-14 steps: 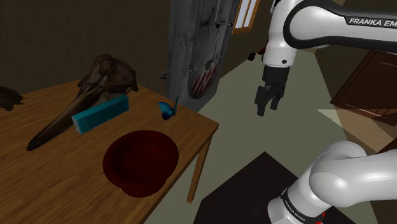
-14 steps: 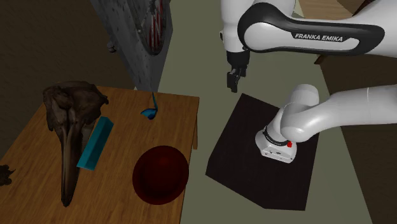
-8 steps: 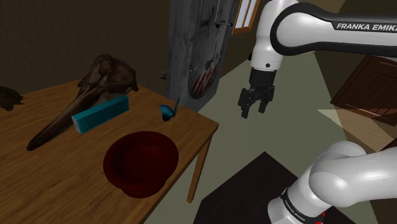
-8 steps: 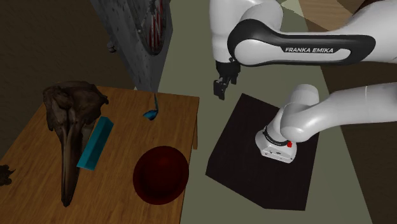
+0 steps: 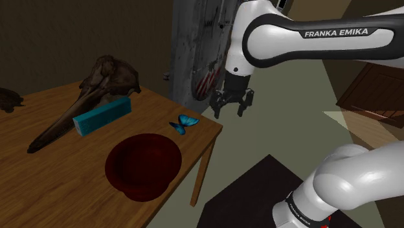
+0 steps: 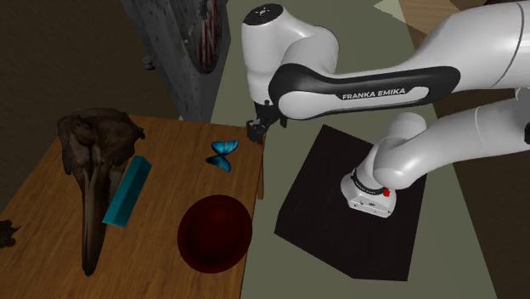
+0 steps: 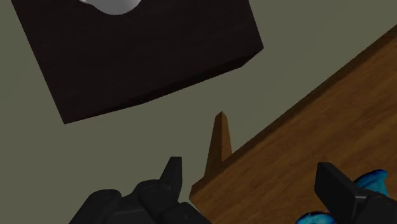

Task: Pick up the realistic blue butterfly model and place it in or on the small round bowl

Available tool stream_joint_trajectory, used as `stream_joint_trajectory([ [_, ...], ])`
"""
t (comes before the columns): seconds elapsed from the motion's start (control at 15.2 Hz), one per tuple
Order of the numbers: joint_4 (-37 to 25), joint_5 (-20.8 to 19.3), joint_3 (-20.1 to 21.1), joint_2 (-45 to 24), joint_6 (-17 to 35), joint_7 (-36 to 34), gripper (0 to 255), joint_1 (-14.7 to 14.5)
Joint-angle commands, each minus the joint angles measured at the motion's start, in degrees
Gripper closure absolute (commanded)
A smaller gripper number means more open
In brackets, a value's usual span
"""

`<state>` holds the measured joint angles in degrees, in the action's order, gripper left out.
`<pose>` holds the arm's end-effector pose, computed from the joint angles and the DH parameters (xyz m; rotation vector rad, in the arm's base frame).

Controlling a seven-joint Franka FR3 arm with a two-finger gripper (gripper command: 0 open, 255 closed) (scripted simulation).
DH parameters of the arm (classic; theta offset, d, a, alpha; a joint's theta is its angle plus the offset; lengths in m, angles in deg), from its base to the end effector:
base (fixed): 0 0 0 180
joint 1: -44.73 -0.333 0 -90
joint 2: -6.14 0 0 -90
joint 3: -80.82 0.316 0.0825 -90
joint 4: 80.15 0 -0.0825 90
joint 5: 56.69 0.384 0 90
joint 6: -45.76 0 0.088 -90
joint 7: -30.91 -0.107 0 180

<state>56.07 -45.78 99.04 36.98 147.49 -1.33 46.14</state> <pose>0.3634 0.1383 0.5000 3.0763 -0.5682 -0.1321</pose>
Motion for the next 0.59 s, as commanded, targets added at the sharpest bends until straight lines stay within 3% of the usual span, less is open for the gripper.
stream_joint_trajectory([
  [0.0, -1.99, -0.26, 2.91, -3.60, 3.42, -5.72, 0, 0.96],
  [0.26, -6.99, -3.12, 8.19, -11.14, 8.79, -16.90, 0, 3.38],
  [0.53, -13.42, -9.02, 12.84, -19.74, 12.56, -29.11, 0, 5.83],
])
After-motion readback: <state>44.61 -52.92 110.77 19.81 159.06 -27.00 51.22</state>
